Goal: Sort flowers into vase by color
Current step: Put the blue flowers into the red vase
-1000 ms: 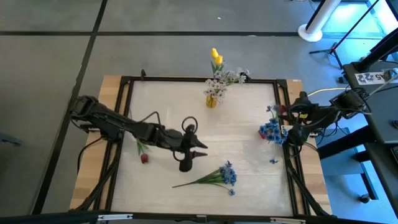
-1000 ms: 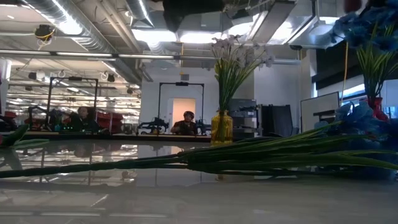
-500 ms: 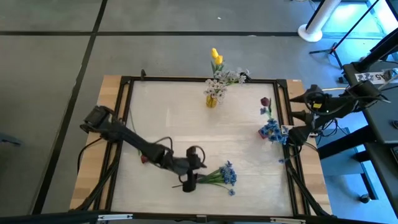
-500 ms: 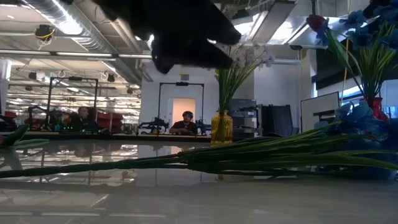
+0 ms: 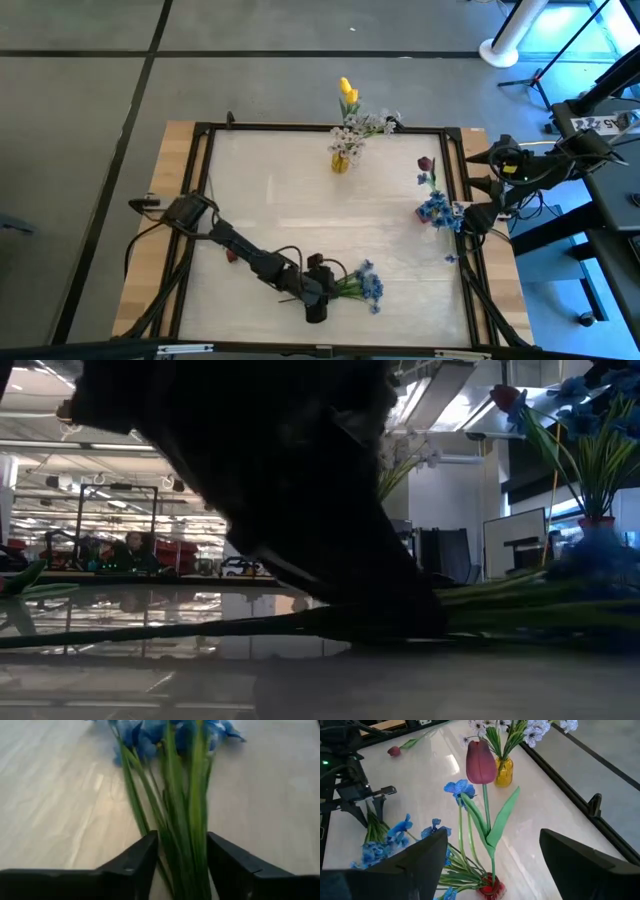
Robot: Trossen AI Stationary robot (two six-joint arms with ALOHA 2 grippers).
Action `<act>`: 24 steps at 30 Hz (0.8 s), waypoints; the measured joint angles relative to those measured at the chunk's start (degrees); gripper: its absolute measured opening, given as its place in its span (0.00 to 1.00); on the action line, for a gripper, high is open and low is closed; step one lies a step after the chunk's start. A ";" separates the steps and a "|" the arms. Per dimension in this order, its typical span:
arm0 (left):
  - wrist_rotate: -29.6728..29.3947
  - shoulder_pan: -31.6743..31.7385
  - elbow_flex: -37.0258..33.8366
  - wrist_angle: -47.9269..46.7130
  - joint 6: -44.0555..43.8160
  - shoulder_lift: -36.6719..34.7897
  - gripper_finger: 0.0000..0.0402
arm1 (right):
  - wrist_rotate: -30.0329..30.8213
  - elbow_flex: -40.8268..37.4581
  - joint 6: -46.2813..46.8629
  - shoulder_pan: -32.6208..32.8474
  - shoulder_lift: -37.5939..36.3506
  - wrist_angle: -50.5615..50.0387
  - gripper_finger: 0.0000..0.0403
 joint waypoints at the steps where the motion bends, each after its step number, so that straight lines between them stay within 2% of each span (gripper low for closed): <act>1: 0.03 0.17 0.16 -1.21 -1.04 -0.10 0.41 | 0.02 0.00 -0.06 0.00 0.03 0.13 0.78; 5: -1.42 0.56 0.15 -4.05 0.02 -1.60 0.23 | 1.44 0.00 -4.33 0.00 0.08 3.90 0.78; 8: -3.37 1.62 -0.16 -13.10 2.91 -6.65 0.06 | 4.07 0.00 -10.25 0.00 0.10 10.34 0.78; 9: -4.43 2.28 -0.15 -14.71 3.95 -9.02 0.04 | 4.78 0.00 -12.30 0.00 0.10 12.74 0.78; 12: -7.71 4.05 -0.43 -15.35 8.61 -16.78 0.06 | 5.04 -0.32 -17.95 0.02 0.31 19.99 0.78; 15: -8.96 5.18 -2.12 -8.01 15.08 -22.98 0.08 | 4.80 -2.30 -25.68 0.02 0.83 29.48 0.78; 18: -9.14 5.91 -4.93 6.93 22.82 -27.00 0.07 | 3.93 -5.81 -33.34 0.02 1.02 40.00 0.78; 21: -8.96 7.04 -6.86 22.01 29.61 -27.40 0.04 | 2.76 -10.48 -37.87 0.02 1.19 48.06 0.78; 24: -6.55 8.77 -7.24 28.06 32.70 -26.48 0.03 | 1.76 -15.35 -38.77 0.02 1.95 51.85 0.78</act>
